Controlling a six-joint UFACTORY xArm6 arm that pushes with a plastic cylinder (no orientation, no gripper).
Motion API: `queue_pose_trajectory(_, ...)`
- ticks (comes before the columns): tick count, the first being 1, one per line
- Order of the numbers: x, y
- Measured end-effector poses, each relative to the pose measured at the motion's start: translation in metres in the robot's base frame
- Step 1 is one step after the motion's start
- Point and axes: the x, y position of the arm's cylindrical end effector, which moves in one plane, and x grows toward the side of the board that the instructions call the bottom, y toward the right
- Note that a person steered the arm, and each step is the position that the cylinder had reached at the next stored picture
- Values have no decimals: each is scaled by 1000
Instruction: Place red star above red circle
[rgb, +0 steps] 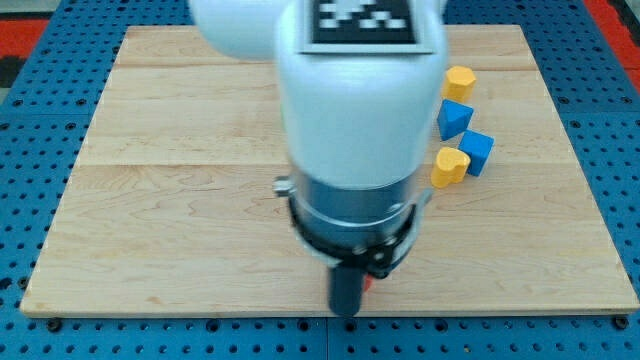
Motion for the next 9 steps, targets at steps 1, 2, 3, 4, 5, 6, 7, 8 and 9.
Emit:
queue_pose_trajectory(1,-19,-17)
queue_pose_trajectory(2,-6,45)
queue_pose_trajectory(3,-8,111)
queue_pose_trajectory(4,-44,84)
queue_pose_trajectory(5,-50,45)
queue_pose_trajectory(6,-80,44)
queue_pose_trajectory(7,-160,-6)
queue_pose_trajectory(8,-260,37)
queue_pose_trajectory(9,-328,82)
